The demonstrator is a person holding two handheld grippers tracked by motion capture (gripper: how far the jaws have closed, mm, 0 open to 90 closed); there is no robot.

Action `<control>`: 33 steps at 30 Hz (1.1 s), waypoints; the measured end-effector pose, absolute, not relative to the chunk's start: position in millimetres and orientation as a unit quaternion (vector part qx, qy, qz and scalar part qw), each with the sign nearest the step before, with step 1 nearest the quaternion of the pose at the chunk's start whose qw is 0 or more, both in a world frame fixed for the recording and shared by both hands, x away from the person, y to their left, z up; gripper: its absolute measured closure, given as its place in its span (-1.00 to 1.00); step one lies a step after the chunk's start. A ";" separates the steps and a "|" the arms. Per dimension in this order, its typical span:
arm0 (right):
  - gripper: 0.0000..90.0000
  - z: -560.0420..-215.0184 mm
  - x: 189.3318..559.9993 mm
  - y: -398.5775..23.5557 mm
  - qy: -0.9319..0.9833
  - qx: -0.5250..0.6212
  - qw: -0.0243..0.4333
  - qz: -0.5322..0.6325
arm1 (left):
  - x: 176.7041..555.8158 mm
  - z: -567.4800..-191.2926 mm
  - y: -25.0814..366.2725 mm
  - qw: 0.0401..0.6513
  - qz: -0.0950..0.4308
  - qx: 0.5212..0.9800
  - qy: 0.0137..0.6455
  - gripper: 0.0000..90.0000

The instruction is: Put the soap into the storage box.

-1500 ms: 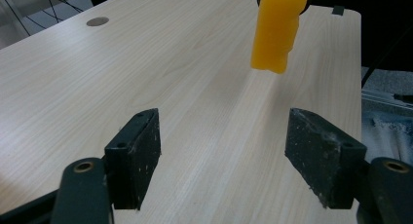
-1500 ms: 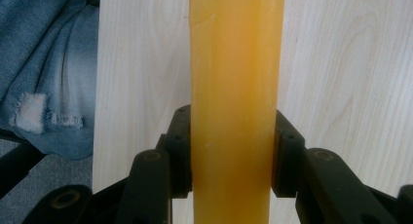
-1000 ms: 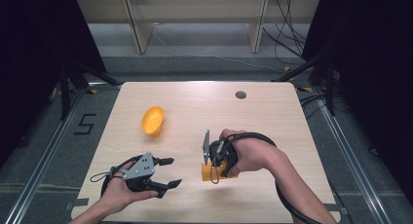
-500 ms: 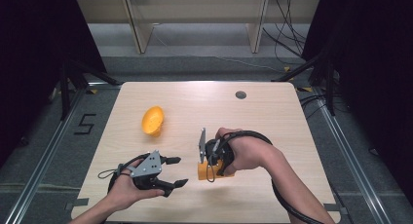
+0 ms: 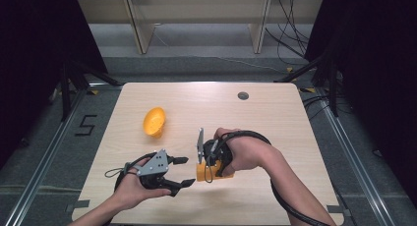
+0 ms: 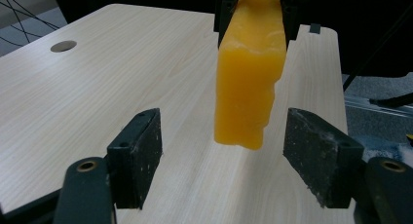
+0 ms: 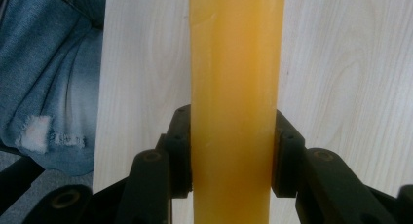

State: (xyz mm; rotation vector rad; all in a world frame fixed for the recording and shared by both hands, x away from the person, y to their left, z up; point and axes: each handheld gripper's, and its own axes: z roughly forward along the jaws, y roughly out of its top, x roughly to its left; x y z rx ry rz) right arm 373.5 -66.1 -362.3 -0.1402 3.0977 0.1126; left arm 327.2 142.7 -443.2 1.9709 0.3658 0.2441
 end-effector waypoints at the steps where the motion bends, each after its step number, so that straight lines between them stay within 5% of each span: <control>1: 0.37 -362.3 374.0 -65.6 0.998 -0.048 0.019 0.039 | 327.7 -443.5 140.3 0.536 0.096 0.825 0.154 -0.34; 33: 0.37 -363.2 374.2 -55.6 0.995 -0.080 0.024 0.044 | 331.6 -444.0 114.9 0.557 0.073 0.817 0.130 0.09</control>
